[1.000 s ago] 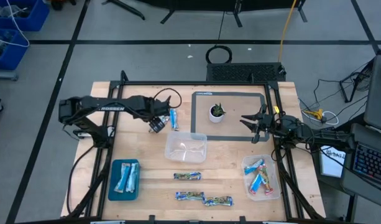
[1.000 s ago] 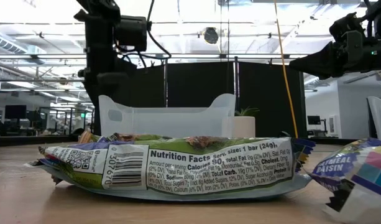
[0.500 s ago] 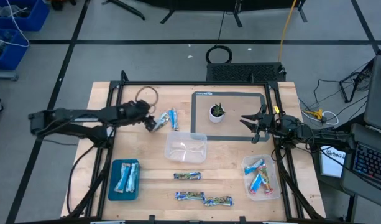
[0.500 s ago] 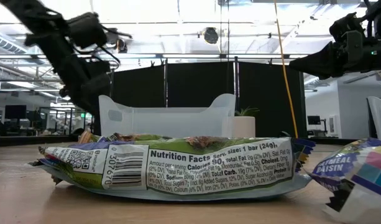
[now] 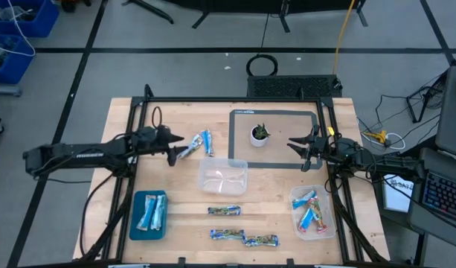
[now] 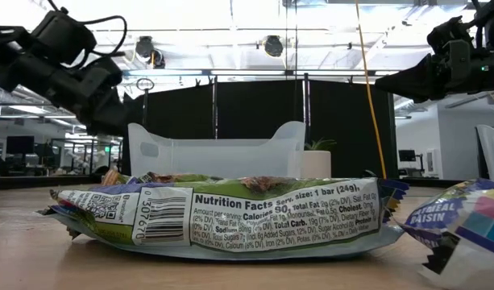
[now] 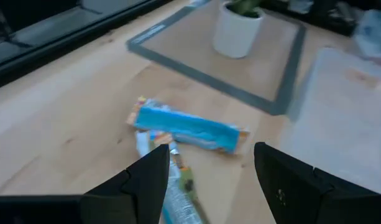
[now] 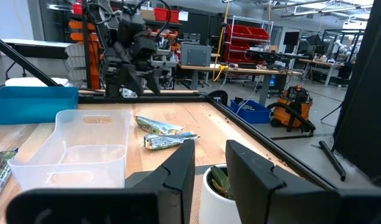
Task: Pick and place Granola Bars by type
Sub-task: Put the orange granola bar into the blue bin
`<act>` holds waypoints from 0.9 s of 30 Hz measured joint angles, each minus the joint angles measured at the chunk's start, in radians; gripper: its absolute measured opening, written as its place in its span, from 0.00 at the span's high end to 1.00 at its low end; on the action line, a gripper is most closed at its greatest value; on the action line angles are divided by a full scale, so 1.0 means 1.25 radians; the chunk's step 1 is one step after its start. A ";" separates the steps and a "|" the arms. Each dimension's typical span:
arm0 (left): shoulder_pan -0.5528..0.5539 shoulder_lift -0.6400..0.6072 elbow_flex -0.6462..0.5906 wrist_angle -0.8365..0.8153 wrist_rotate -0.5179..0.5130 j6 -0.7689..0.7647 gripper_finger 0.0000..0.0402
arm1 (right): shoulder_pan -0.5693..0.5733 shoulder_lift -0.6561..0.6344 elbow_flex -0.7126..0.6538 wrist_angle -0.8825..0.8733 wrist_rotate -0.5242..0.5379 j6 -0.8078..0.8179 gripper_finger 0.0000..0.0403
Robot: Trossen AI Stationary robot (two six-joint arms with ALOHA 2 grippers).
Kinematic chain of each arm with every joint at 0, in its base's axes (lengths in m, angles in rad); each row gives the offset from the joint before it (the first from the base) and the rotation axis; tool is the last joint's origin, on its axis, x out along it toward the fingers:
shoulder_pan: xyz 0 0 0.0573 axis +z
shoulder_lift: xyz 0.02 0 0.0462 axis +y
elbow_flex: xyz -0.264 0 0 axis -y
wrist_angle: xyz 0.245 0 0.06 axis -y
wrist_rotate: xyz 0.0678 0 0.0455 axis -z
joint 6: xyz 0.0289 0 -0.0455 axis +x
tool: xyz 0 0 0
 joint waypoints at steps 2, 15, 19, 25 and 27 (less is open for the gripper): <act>0.000 -0.018 0.000 0.001 0.029 0.008 0.41 | 0.000 0.000 0.000 0.000 0.000 0.000 0.80; 0.000 -0.060 0.000 -0.155 0.091 -0.087 0.41 | 0.000 0.000 0.000 0.000 0.000 0.000 0.80; 0.000 -0.060 0.000 -0.204 0.041 -0.122 0.41 | 0.000 0.000 0.000 0.000 0.000 0.000 0.80; -0.001 -0.060 0.000 -0.252 0.007 -0.126 0.41 | 0.000 0.000 0.000 0.000 0.000 0.000 0.80; -0.003 -0.060 0.000 -0.260 0.007 -0.127 0.41 | 0.000 0.000 0.000 0.000 0.000 0.000 0.80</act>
